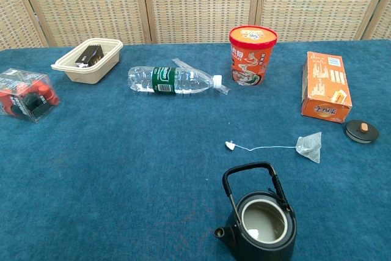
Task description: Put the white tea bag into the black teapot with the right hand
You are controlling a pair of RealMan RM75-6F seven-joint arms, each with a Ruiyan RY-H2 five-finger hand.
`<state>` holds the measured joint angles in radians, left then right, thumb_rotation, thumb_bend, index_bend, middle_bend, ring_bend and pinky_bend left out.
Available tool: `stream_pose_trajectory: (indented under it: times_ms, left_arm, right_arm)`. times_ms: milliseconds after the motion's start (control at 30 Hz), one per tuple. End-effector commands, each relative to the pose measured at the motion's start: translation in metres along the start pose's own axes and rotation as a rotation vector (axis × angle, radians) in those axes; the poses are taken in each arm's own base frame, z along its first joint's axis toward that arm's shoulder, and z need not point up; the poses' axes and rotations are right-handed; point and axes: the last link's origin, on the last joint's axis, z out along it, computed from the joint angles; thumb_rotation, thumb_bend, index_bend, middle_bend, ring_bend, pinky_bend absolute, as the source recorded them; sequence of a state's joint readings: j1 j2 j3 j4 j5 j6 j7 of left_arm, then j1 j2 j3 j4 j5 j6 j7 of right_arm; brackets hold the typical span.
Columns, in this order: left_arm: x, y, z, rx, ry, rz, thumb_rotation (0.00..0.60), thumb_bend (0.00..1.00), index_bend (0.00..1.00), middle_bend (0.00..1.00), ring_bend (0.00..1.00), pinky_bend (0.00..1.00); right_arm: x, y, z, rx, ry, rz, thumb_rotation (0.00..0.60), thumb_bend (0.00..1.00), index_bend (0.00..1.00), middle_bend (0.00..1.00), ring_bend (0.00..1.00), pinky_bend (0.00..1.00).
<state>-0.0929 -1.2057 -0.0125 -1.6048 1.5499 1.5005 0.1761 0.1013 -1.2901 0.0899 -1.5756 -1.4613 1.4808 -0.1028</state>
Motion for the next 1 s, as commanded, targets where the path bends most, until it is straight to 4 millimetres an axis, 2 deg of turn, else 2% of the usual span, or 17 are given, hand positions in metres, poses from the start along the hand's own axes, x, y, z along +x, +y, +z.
stream_pose_trajectory:
  times_ms: [33, 733, 867, 1000]
  left_arm:
    - [0.000, 0.000, 0.001, 0.002, 0.000, 0.000, 0.600, 0.37, 0.03, 0.00, 0.00, 0.00]
    - [0.006, -0.005, 0.004, 0.016, 0.012, 0.011, 0.600, 0.37, 0.03, 0.00, 0.00, 0.00]
    - [0.007, -0.006, 0.006, 0.017, 0.014, 0.018, 0.600, 0.37, 0.03, 0.00, 0.00, 0.00]
    - [0.010, -0.006, 0.009, 0.013, 0.019, 0.030, 0.600, 0.37, 0.03, 0.00, 0.00, 0.00]
  right_arm:
    - [0.000, 0.000, 0.000, 0.000, 0.000, 0.001, 0.600, 0.51, 0.13, 0.15, 0.00, 0.20]
    - [0.005, -0.004, 0.006, 0.027, 0.004, -0.002, 0.600, 0.51, 0.13, 0.16, 0.01, 0.20]
    - [0.011, -0.009, 0.015, 0.068, 0.000, 0.013, 0.600, 0.51, 0.13, 0.20, 0.07, 0.22]
    - [0.022, -0.022, 0.037, 0.160, -0.025, 0.026, 0.600, 0.51, 0.13, 0.29, 0.18, 0.31]
